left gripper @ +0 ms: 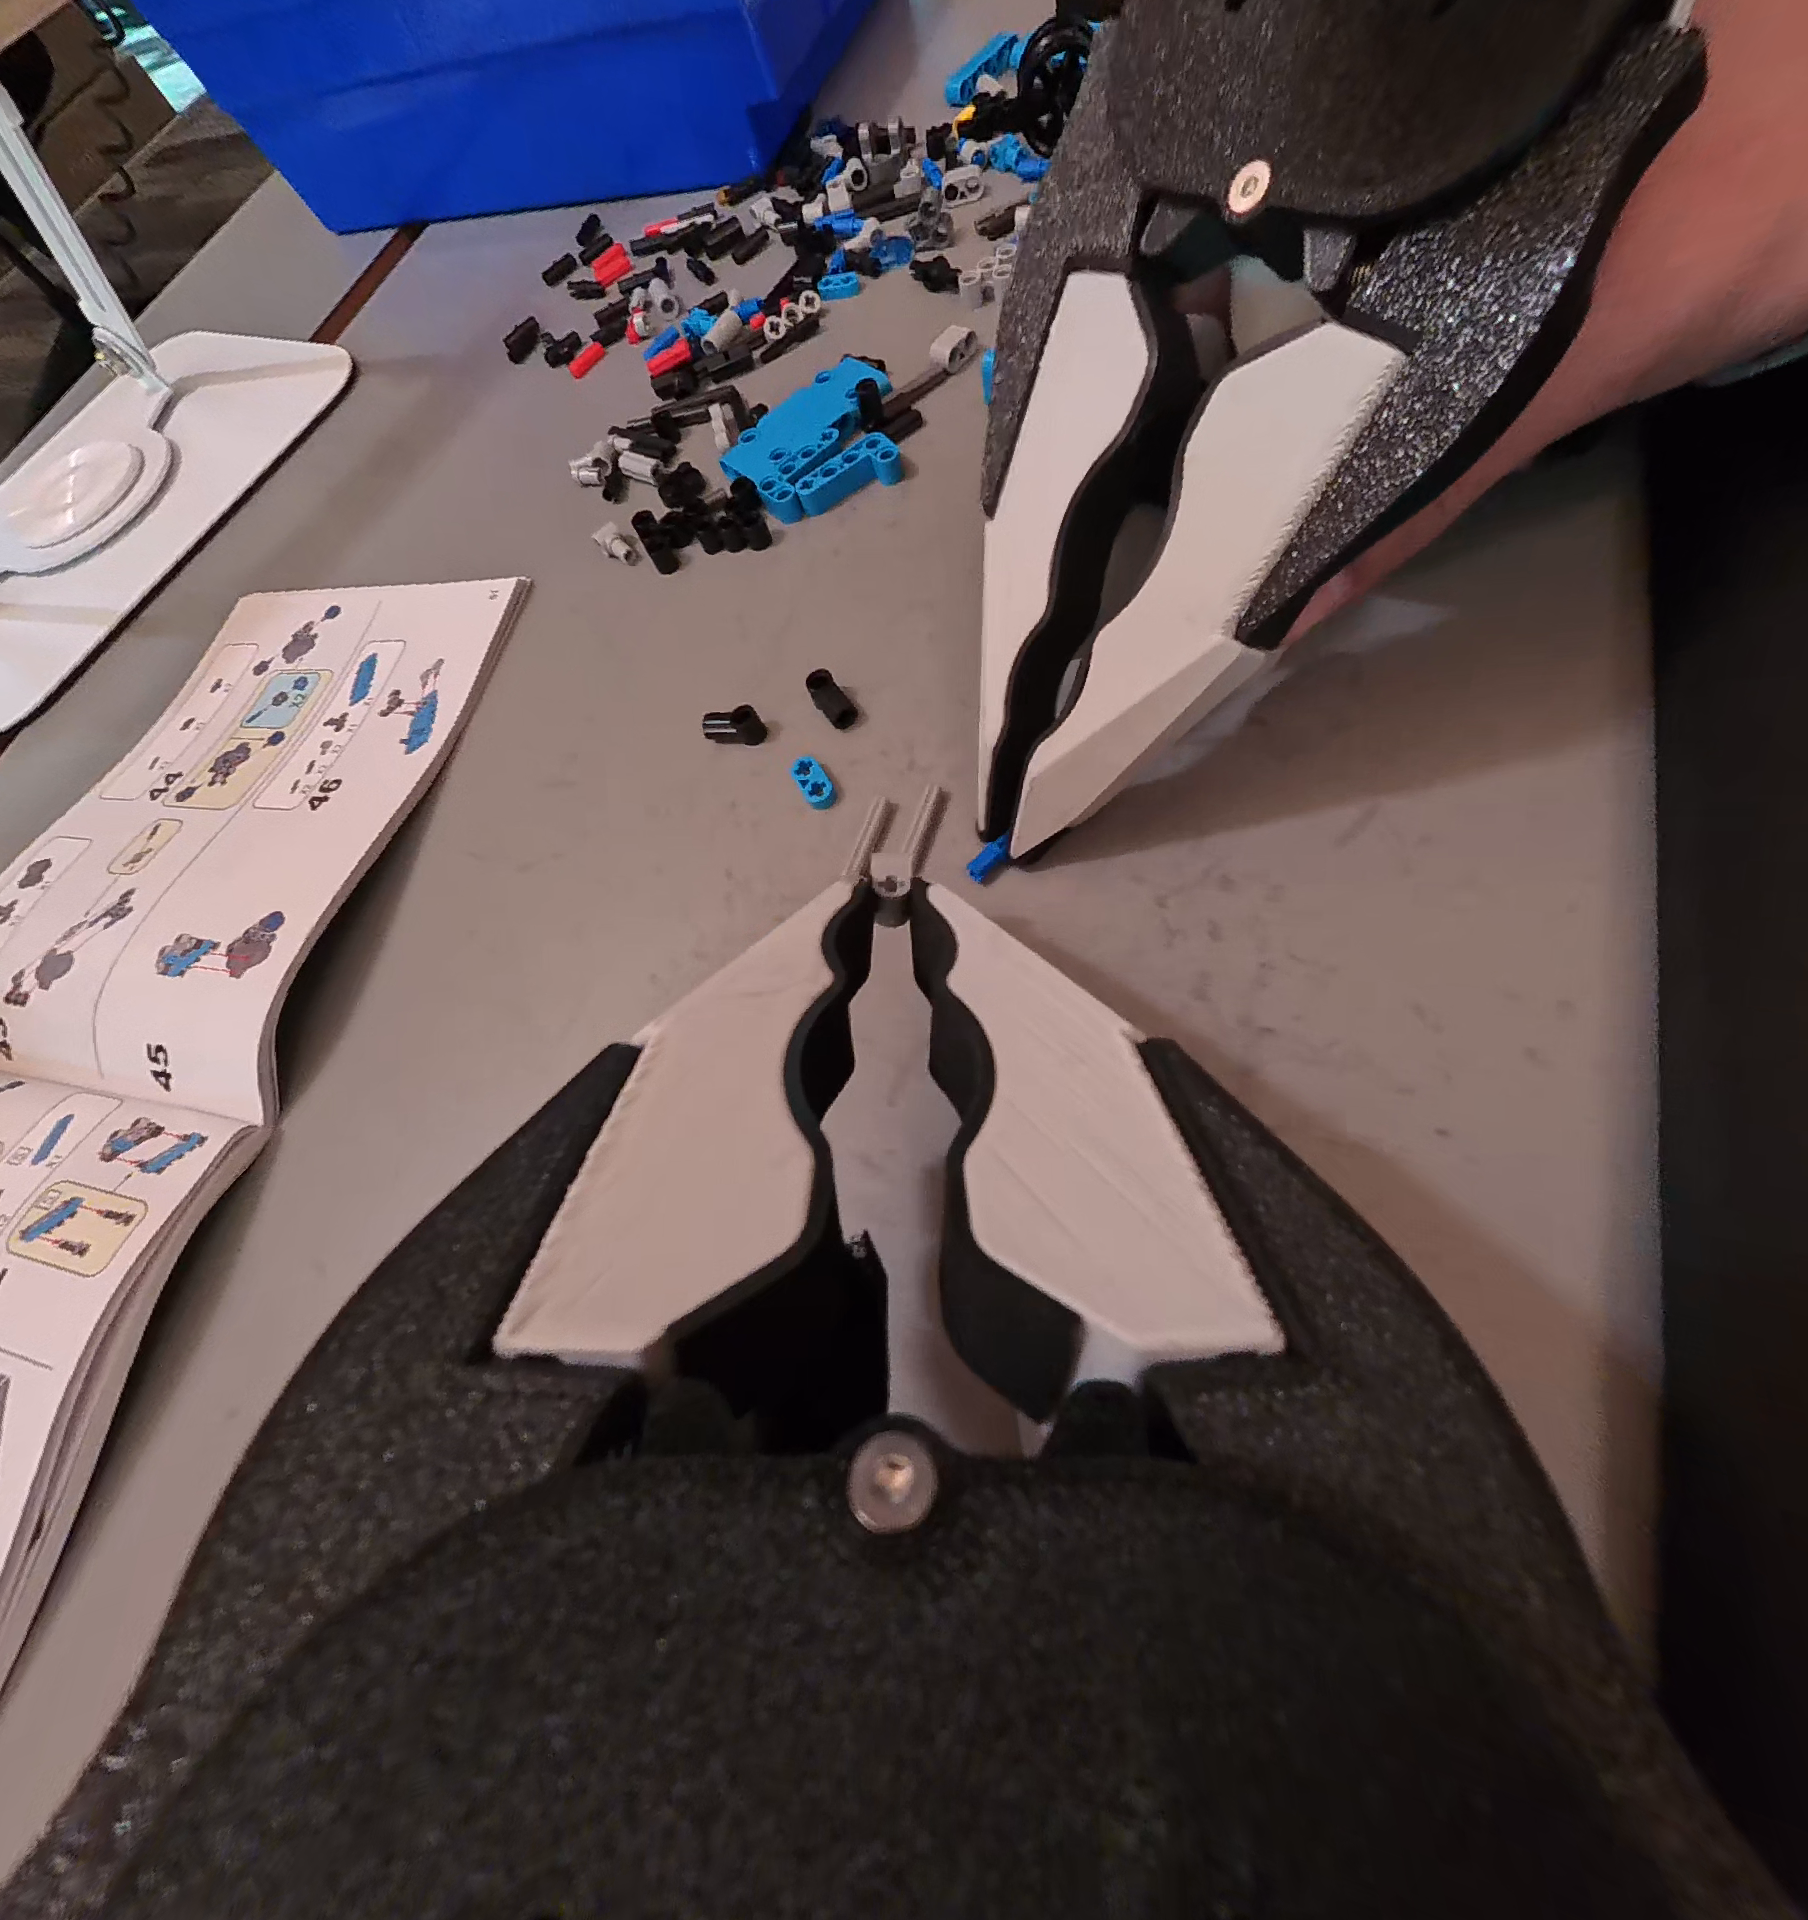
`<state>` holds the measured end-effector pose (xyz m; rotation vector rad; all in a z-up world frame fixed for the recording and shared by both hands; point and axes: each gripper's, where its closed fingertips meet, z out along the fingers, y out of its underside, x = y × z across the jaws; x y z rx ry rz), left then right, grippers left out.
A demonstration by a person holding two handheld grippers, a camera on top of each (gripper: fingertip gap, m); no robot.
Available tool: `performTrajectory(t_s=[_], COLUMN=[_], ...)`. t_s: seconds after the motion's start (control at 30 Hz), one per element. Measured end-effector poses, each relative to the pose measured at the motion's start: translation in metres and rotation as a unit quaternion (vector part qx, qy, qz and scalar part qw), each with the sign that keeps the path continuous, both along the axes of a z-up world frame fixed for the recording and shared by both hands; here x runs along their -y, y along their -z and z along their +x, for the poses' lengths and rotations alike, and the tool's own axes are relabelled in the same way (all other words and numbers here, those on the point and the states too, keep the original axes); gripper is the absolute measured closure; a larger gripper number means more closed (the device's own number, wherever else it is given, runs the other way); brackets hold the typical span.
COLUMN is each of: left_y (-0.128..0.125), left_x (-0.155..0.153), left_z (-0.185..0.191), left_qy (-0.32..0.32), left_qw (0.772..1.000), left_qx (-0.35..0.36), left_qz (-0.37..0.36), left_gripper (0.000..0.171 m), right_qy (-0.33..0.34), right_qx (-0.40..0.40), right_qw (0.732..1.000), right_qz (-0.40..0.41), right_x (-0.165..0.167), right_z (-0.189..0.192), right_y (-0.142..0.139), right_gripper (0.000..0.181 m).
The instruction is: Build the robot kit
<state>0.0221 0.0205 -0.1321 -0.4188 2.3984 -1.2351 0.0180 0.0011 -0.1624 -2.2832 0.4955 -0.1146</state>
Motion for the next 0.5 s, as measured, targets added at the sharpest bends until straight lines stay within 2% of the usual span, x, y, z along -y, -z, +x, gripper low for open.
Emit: performTrajectory(t_s=[0.1, 0.17, 0.33, 0.5], left_y=[-0.006, -0.012, -0.022, -0.026], left_x=[-0.002, -0.003, -0.004, -0.002], left_z=[0.001, 0.002, 0.001, -0.001], left_qy=[-0.006, -0.011, -0.01, -0.005], left_qw=[1.0, 0.999, 0.998, 0.997], left_qx=[0.006, 0.009, 0.017, 0.017], left_qz=[-0.016, -0.033, -0.061, -0.076], left_gripper=[0.166, 0.166, 0.166, 0.166], right_qy=[0.034, 0.055, 0.087, 0.1], right_qx=[-0.028, -0.07, -0.175, -0.185], right_qw=[0.999, 0.993, 0.958, 0.949], right_qz=[0.023, 0.083, 0.208, 0.236], right_x=[-0.004, -0.014, -0.023, -0.021], right_z=[-0.002, -0.006, -0.001, 0.006], right_y=[-0.007, -0.021, -0.044, -0.047], right_gripper=[0.178, 0.178, 0.179, 0.179])
